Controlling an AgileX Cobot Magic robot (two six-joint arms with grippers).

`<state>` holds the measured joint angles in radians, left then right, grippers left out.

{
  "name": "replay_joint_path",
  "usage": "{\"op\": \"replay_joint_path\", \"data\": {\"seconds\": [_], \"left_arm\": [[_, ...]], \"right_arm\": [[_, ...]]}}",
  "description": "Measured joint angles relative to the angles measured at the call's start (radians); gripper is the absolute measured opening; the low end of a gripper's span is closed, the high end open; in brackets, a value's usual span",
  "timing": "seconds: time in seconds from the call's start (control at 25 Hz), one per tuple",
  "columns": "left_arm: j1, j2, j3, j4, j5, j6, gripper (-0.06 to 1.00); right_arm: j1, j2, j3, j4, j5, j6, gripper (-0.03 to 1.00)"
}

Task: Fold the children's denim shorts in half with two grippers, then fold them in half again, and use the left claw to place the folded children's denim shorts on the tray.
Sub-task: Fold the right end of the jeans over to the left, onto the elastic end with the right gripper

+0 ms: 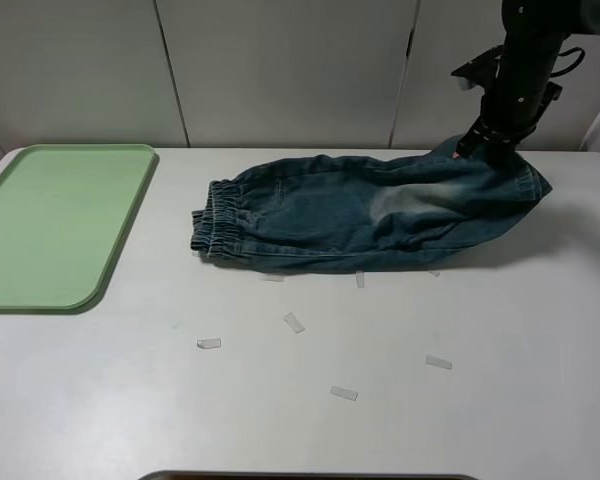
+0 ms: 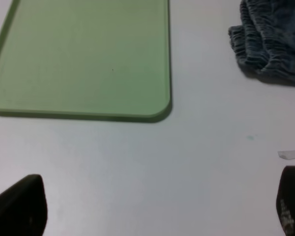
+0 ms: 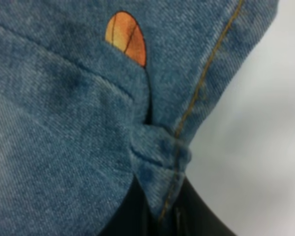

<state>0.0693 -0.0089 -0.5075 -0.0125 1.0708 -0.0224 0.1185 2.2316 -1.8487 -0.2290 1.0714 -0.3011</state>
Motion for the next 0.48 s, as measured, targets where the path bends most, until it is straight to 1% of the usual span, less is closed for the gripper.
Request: {"op": "replay_joint_path", "data": {"seconds": [0.2, 0.32, 0.48], "left_arm": [[0.0, 0.0, 0.0, 0.0, 0.0, 0.0, 0.92], [0.0, 0.0, 0.0, 0.0, 0.0, 0.0, 0.92], [0.0, 0.0, 0.0, 0.0, 0.0, 0.0, 0.92]], "right_arm": [[-0.027, -0.026, 0.0, -0.027, 0.022, 0.007, 0.02], [-0.079, -0.071, 0.0, -0.071, 0.054, 0.01, 0.02], [-0.117, -0.102, 0.0, -0.092, 0.063, 0.01, 0.02]]}}
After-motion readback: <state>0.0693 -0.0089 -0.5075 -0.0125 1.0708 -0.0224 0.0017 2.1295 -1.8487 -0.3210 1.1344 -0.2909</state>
